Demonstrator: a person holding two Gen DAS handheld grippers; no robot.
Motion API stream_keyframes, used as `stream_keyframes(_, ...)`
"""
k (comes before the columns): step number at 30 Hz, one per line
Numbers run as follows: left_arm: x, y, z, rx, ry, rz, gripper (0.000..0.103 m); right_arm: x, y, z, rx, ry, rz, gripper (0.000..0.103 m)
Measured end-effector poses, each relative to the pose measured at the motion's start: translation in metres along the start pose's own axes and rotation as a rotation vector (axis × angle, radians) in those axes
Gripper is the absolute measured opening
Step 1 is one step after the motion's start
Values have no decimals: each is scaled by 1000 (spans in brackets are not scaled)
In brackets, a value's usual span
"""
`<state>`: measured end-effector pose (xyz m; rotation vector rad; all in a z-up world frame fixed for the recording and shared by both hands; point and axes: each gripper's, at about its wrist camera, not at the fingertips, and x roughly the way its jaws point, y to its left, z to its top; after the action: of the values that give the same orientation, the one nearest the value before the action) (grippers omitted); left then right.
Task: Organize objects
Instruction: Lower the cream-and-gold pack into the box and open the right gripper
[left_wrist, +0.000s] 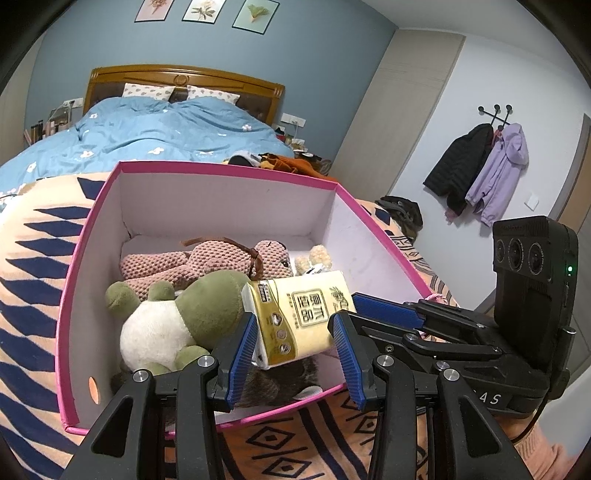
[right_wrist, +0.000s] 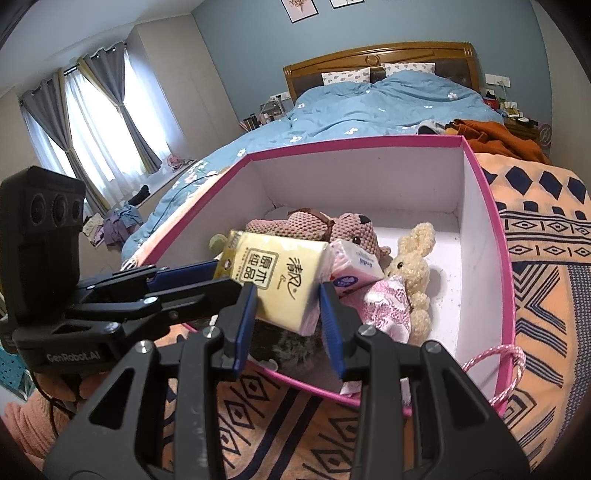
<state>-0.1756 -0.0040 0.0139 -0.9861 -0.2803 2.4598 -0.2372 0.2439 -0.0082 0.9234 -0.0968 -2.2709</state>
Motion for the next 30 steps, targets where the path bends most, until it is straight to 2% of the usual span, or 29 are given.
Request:
stream_keyframes(6,3,0,0,8,2,14,43,3,2,1,0,9,-13,38)
stream_keyframes(11,6,-2,-3,34,1,60,46,7,5,1,-23,18,-51,38)
stream_keyframes(13,4,-3,-4,43,-8,77,50,9,7,0,-37,19,-76,38)
stream_keyframes(17,-10,-5,-9,56,-68,112,82,2,7,-3,-47,-5,-85,38)
stream_keyframes(18,-16,-6,-10,59,-89,120,88,-4,9,-4,-55,-23,-86,40)
stream_keyframes(20,-30,-10,-13,63,-131,140,93,-13,14,-6,-78,-52,-104,51)
stream_keyframes(21,-36,-12,-16,72,-149,147,100,-22,18,-9,-95,-78,-116,57)
stream_keyframes(22,-44,-15,-20,82,-171,160,103,-27,20,-12,-106,-95,-121,63)
stream_keyframes(23,-51,-17,-24,86,-194,182,103,-34,23,-16,-117,-113,-127,65)
stream_keyframes(25,-64,-21,-33,90,-225,203,103,-49,28,-26,-136,-153,-154,81)
stream_keyframes(26,-69,-23,-39,91,-231,213,103,-55,31,-32,-144,-172,-166,84)
stream_keyframes(30,-78,-29,-61,85,-208,263,103,-76,42,-61,-183,-215,-204,103)
